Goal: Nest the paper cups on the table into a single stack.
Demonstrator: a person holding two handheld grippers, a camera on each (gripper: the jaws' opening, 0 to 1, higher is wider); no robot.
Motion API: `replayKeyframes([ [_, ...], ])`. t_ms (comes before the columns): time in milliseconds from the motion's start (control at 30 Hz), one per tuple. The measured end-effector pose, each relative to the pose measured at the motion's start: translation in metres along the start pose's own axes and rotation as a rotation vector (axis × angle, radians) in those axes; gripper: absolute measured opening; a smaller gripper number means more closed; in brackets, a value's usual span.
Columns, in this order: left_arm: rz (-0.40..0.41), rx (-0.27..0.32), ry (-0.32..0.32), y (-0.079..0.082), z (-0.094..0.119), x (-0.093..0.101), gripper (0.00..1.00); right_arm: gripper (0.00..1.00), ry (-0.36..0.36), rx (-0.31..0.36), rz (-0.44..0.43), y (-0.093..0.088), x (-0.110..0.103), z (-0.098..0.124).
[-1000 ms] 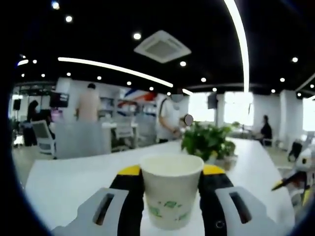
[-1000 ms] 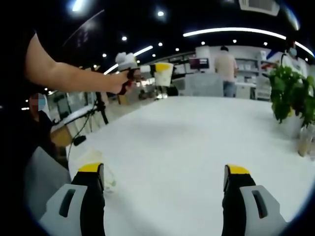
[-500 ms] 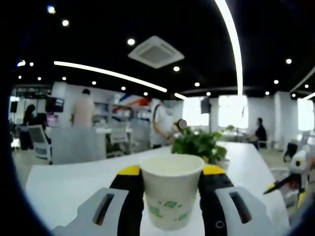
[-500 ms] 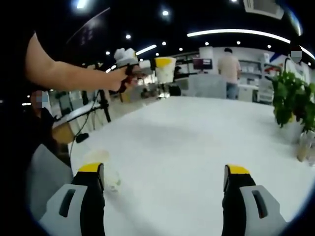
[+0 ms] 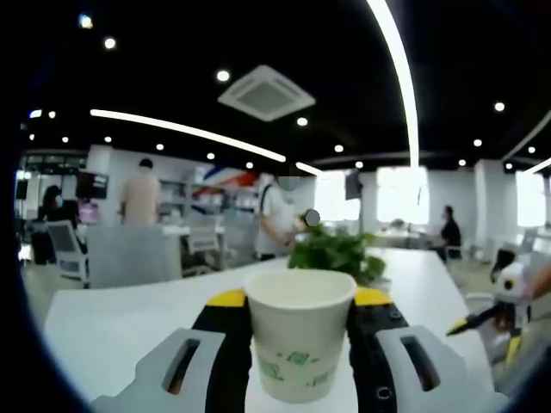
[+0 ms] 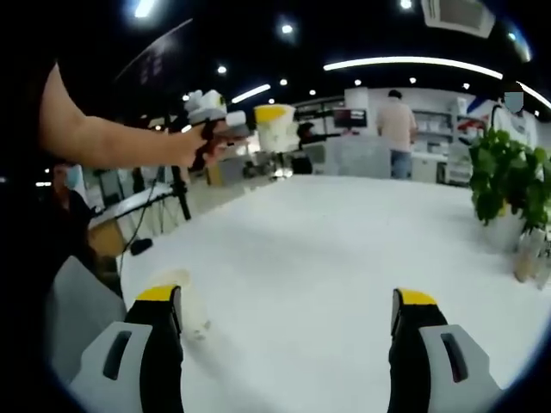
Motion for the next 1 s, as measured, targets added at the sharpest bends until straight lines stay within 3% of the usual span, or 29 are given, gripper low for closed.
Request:
replayKeyframes([
  [333,0.008,0.017,-0.016,0.005,0.014,0.021,0.41,1.00,0.012,0.021,-0.032,0.004,-0.004,0.002],
  [600,0.007,0.027,-0.030,0.007,0.029,0.038,0.41,1.00,0.026,0.031,0.001,0.008,-0.012,0.004],
  [1000,0.015,0.041,-0.035,0.010,0.043,0.048,0.41,1.00,0.042,0.020,0.014,0.010,-0.017,0.004],
])
Point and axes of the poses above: the point that each gripper's makers call its tool centre point, and the gripper's own axes: z roughly backward along the fingers, x roughly to its right, y roughly out of its top, the point moved 9 cm from there along z, roughly backward along the fingers, and after that the axes turned 11 degrees about -z, right-handed, at the moved point
